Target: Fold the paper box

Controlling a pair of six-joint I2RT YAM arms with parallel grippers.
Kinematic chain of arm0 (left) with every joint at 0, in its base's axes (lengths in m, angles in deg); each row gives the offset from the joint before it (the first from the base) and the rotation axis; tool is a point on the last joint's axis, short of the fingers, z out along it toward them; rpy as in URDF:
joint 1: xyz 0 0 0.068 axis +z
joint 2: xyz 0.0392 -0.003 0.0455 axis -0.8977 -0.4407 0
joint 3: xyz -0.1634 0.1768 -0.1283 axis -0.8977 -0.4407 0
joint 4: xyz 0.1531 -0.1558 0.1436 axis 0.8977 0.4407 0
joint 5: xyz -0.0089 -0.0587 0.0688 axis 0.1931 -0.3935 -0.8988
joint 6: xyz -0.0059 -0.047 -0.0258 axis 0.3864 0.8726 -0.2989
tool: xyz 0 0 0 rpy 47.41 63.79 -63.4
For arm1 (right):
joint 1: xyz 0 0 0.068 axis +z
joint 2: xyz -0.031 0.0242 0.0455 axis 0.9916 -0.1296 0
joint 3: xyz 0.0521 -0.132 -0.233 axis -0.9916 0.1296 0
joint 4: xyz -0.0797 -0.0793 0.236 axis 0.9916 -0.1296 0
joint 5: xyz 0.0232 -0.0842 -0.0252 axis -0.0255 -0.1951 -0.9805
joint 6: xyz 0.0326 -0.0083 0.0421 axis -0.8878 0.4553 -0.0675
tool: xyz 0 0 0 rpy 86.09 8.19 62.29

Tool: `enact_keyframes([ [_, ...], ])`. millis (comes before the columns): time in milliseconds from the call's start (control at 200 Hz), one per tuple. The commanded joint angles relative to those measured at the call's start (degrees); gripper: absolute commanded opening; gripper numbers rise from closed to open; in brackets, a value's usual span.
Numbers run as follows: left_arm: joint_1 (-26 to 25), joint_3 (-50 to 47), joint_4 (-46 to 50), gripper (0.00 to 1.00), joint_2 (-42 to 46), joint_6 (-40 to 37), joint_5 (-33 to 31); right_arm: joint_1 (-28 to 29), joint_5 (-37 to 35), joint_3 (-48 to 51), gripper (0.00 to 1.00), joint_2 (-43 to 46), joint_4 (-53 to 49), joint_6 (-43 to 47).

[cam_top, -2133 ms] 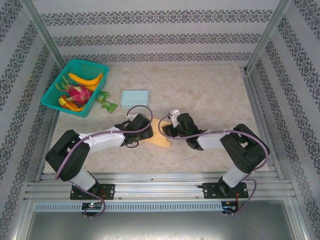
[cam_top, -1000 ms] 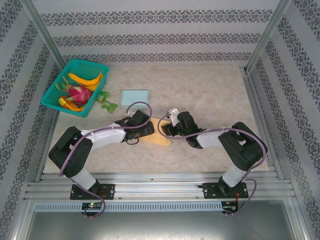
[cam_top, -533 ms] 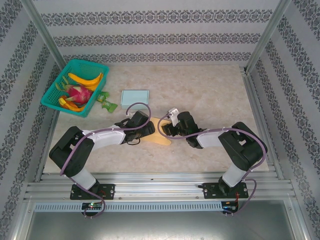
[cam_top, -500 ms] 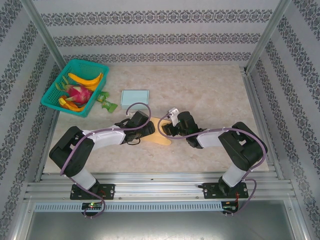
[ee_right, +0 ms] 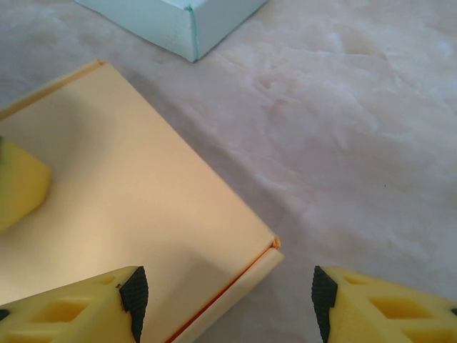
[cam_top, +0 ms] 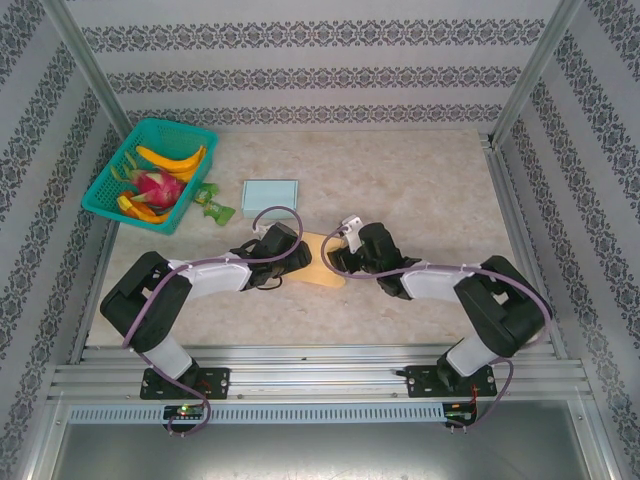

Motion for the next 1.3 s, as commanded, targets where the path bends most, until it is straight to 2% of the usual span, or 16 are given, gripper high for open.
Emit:
enact_keyframes([
  [0,0.6,-2.5,5.8,0.79,-3.0,0.4,-1.7,2.2,-3.6,1.4,0.64,4.7,-4.2,-4.1],
  [155,0.6,-2.5,6.1,0.79,-3.0,0.6,-2.6,4.4,-5.5,3.1,0.62,9.0,-7.7,-14.2],
  [250,0.6,-2.3,6.6,0.79,-3.0,0.9,-3.4,5.3,-3.7,3.6,0.52,10.0,-9.2,-20.7],
  [355,0.6,-2.3,6.7,0.78,-3.0,1.1,-4.0,7.4,-3.6,5.1,0.52,10.2,-8.0,-27.7],
  [485,0.6,-2.4,6.6,0.78,-3.3,1.3,-4.1,11.0,-4.7,6.6,0.52,8.7,-4.9,-32.3],
  [804,0.6,-2.5,6.5,0.78,-3.3,1.7,-4.4,15.0,-8.4,6.6,0.53,7.2,-4.0,-37.5],
  [1294,0.5,-2.2,7.2,0.77,-3.0,2.0,-4.7,15.7,-5.3,7.3,0.52,4.2,-1.9,-39.8],
])
